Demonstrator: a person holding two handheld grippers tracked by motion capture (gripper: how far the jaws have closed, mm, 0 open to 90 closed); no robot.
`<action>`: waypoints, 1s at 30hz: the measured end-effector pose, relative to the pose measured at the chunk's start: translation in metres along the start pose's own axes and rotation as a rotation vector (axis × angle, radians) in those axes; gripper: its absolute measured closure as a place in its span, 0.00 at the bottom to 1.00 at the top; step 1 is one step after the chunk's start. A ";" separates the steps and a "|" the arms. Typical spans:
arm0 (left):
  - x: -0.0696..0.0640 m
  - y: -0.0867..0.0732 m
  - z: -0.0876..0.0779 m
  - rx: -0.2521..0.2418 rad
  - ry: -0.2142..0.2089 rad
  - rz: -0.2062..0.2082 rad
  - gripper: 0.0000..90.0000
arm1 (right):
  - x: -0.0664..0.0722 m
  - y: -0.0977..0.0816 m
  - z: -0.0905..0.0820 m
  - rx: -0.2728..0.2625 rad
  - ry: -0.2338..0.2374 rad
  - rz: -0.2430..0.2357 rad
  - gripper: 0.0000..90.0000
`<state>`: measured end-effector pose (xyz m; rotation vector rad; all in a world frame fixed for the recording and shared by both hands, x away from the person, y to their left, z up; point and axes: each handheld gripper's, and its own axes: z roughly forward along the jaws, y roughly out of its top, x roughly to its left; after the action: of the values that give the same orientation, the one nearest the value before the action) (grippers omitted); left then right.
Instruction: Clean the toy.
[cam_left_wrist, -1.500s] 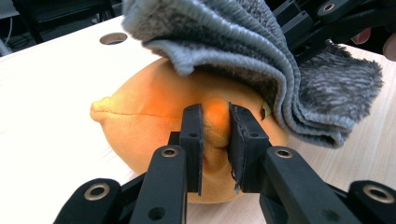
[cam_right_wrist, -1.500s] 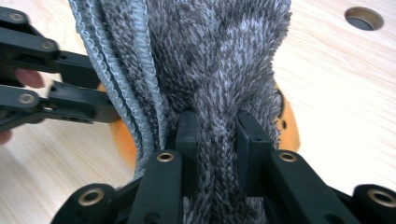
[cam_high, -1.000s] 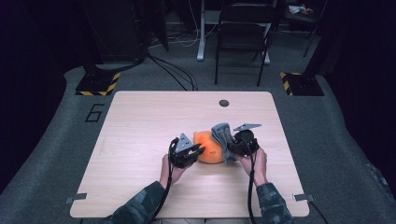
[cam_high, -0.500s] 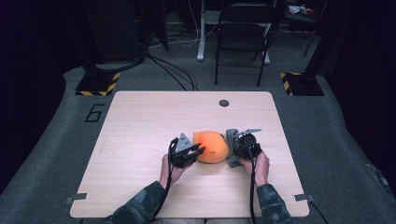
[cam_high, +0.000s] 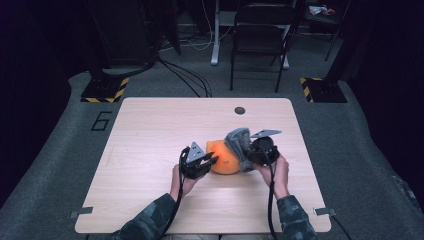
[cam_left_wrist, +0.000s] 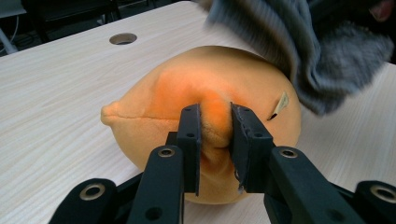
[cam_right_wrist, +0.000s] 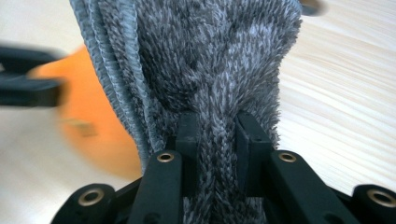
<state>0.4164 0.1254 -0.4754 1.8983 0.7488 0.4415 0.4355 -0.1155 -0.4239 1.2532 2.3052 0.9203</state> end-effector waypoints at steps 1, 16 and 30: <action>0.001 -0.001 0.000 0.001 0.000 0.004 0.81 | 0.007 0.001 0.006 0.029 -0.019 -0.026 0.82; -0.016 -0.021 0.013 0.090 0.079 0.120 0.65 | -0.002 -0.002 0.017 -0.002 -0.011 0.041 0.82; -0.011 0.003 -0.002 0.036 0.017 -0.025 0.86 | 0.026 0.017 -0.022 -0.095 -0.014 -0.005 0.82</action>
<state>0.4083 0.1184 -0.4719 1.9184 0.7955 0.4319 0.4195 -0.0947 -0.3964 1.2096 2.2254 1.0044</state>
